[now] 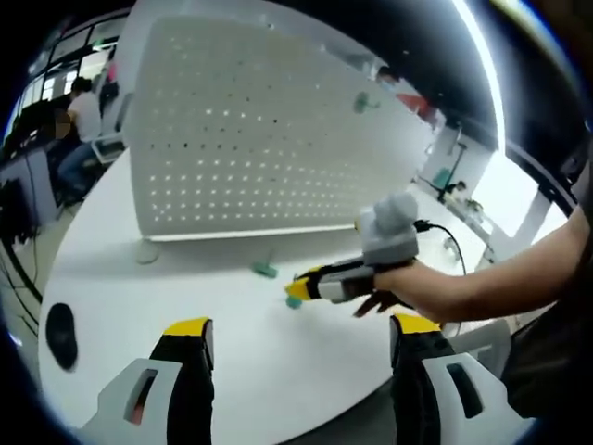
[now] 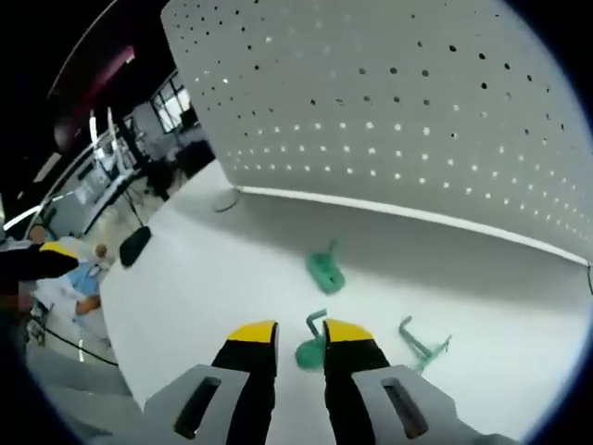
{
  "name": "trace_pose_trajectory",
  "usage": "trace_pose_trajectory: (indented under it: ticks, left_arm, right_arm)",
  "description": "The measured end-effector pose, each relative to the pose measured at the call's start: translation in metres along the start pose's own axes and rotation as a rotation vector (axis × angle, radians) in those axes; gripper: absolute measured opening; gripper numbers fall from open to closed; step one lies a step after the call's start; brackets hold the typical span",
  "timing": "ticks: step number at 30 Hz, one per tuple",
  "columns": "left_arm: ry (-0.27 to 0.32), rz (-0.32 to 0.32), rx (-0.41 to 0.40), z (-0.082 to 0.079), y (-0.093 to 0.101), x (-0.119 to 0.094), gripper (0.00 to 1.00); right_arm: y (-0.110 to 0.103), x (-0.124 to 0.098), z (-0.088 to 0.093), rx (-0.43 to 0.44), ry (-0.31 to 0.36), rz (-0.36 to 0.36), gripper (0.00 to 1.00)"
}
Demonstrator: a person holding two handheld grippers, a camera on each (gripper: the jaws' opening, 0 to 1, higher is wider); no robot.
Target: Insert the hook assembly into the mounting plate slot until the hook locks in place.
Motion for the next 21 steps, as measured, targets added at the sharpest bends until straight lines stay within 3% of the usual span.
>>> trace_pose_trajectory:
  ticks: [8,21]
  left_arm:
    - [-0.006,-0.009,-0.003,0.002,-0.0023,-0.0001,0.79]
    - [-0.015,-0.003,0.001,0.0013,-0.004,0.0029,0.79]
  right_arm:
    - [0.0033,0.0031,-0.0018,0.041,-0.008,-0.001,0.15]
    - [0.0075,0.0063,-0.0053,0.1,0.0,-0.006,0.05]
Point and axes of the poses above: the point that each gripper's makers call its tool centre point, and the gripper's own axes: x roughly forward along the fingers, y roughly to its right, z roughly out of its underside, the point moved 6 cm from there along -x, roughly backward along the fingers, and after that the axes turned 1 degree about -z, right-handed, at the moved point
